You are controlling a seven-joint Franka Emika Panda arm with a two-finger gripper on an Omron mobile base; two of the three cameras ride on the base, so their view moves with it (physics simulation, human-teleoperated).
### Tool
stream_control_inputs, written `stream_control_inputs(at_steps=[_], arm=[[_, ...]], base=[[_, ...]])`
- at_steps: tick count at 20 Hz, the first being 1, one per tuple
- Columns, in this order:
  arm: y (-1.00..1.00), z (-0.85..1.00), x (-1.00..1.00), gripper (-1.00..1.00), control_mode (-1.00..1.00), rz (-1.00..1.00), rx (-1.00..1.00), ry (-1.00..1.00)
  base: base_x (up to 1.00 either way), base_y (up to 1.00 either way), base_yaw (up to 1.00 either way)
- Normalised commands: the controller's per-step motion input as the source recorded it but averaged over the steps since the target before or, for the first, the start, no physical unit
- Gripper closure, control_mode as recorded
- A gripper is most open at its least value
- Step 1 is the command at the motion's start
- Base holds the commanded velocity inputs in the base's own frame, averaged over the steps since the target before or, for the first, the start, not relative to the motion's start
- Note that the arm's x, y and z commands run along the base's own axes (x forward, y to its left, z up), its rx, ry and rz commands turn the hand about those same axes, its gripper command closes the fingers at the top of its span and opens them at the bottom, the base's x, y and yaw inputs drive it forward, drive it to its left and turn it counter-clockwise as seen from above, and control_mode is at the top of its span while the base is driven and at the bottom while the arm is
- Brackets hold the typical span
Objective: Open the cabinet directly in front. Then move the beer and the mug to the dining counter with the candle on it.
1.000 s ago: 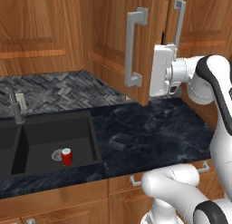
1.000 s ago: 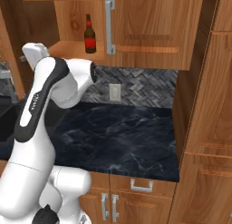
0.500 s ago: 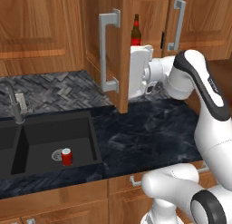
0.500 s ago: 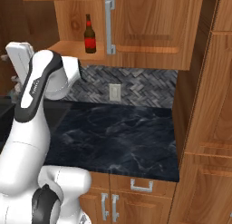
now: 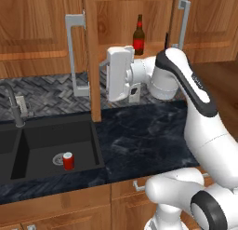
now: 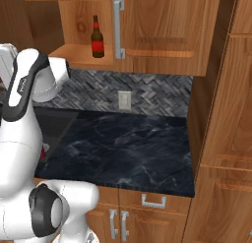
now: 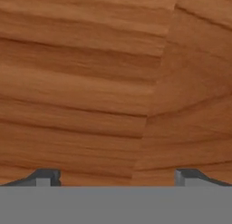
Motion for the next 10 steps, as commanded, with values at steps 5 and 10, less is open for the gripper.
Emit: stream_control_inputs(at_steps=[5,10], arm=[[0.15,0.00,0.01,-1.00,-1.00,0.00,-0.02,-0.13],[-0.34,0.00,0.00,-1.00,-1.00,0.00,-0.02,-0.23]], base=[[0.00,0.00,0.00],[0.00,0.00,0.00]])
